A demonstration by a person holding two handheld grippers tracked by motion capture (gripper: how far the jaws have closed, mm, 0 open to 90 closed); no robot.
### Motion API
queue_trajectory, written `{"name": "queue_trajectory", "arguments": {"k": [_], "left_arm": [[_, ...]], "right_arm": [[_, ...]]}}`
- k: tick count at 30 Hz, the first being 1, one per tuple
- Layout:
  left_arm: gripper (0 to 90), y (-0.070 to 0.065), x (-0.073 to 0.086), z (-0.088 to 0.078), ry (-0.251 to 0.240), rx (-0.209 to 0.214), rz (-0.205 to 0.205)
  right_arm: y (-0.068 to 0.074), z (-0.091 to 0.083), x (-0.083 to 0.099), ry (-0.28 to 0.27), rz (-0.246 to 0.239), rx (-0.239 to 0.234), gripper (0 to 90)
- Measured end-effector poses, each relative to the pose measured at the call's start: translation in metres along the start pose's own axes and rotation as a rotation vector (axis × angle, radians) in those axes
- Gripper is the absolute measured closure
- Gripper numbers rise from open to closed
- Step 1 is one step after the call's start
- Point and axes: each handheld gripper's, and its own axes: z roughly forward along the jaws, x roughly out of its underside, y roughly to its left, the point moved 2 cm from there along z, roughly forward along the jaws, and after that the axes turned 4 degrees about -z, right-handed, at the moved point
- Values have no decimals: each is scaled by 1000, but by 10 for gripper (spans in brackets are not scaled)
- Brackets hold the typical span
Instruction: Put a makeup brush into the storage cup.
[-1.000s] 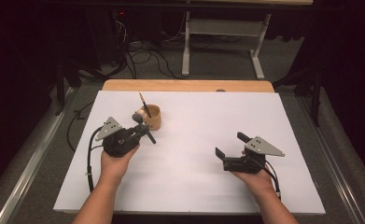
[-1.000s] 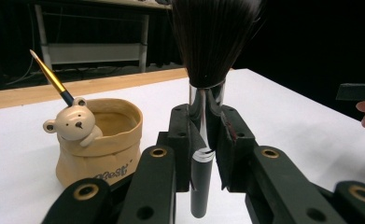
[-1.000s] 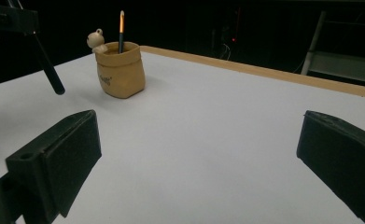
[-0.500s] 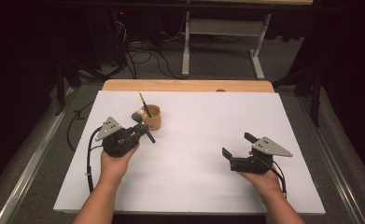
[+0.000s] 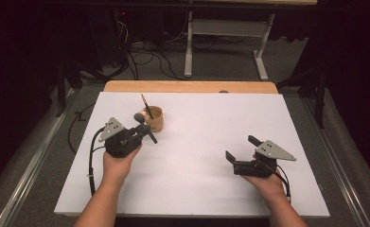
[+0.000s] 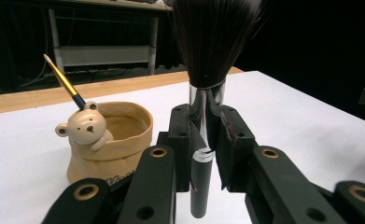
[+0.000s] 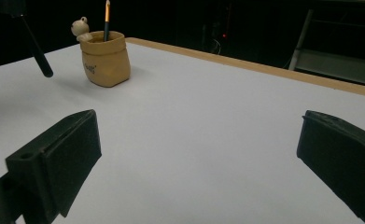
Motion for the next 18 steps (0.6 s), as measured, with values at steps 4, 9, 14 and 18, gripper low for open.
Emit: {"name": "queue_trajectory", "arguments": {"k": [4,9,14,18], "left_arm": [[777,1,-3,1,5,-4,-15],[777,5,-12,0,0,-41,-17],[777,12,-21,0,-16,-55,-30],[777,18,-29,3,-23,-64,-39]], "right_arm": [[-2,-1,0,-4,3,-10,13],[-4,-4,-1,-20,12,-4,13],[-3,-3,-2,-23,12,-10,13],[-3,-3,-1,-23,11,-16,13]]}}
